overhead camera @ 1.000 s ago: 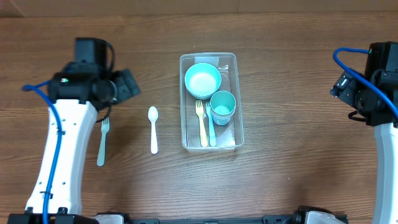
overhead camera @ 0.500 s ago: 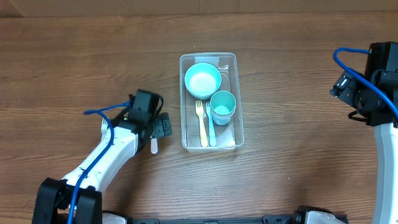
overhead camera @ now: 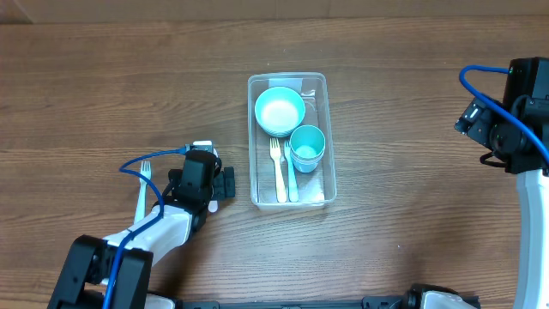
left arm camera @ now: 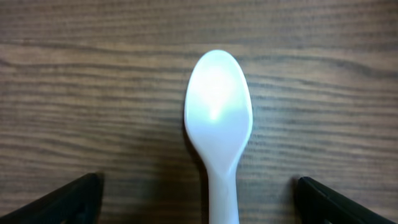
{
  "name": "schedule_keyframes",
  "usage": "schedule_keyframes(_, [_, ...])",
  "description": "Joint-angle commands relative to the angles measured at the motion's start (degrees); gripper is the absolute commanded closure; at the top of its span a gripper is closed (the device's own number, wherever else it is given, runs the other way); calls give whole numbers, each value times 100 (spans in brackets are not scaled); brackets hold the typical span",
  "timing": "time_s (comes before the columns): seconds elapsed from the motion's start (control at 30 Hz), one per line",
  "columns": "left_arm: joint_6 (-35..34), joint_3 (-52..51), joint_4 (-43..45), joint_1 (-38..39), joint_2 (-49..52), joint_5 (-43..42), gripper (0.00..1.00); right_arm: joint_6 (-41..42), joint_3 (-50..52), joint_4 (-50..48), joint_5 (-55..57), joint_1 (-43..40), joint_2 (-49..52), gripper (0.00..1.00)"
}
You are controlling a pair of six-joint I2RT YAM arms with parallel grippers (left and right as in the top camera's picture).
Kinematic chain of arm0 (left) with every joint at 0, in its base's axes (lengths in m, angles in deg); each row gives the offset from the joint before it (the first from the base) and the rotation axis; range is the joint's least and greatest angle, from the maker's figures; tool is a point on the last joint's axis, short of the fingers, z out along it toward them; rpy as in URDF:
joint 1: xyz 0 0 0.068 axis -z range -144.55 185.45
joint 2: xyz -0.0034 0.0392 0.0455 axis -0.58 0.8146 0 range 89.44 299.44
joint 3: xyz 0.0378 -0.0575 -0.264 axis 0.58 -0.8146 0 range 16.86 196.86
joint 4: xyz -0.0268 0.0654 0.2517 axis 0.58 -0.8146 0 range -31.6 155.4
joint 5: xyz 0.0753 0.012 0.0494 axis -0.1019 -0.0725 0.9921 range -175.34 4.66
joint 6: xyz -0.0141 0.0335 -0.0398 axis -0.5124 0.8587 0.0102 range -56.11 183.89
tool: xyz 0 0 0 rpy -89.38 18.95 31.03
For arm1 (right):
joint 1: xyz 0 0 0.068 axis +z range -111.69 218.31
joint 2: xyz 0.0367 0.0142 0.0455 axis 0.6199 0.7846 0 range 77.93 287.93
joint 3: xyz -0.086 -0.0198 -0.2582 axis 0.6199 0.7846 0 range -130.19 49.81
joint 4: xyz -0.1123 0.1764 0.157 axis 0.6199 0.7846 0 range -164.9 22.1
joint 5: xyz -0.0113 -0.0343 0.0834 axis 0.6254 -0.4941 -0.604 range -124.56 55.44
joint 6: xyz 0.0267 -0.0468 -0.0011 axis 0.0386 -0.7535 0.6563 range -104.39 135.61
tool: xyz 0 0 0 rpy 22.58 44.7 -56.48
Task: Pack container
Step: 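Move the left gripper to the white spoon and grasp it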
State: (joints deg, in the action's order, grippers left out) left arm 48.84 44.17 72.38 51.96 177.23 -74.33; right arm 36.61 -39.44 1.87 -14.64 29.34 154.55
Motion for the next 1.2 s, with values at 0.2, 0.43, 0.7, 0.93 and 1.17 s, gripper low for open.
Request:
schedule_keyframes(0.2, [-24,-105,367,2,542,-236,60,24,-61,-15,55,-26,-35,0])
schedule_keyframes(0.43, [-44,-105,354,2,542,-953,67,24,-61,-17,55,-26,-35,0])
schedule_keyframes(0.7, [-579,-101,-33,2,518,-745,59,24,-61,-17,55,-26,-35,0])
schedule_keyframes(0.93, [-890,-101,-1008,2,520,-772,64,24,-61,-15,55,-26,-35,0])
schedule_keyframes(1.17, [-935,-101,-1626,7,520,-807,66,24,-61,-17,55,-26,-35,0])
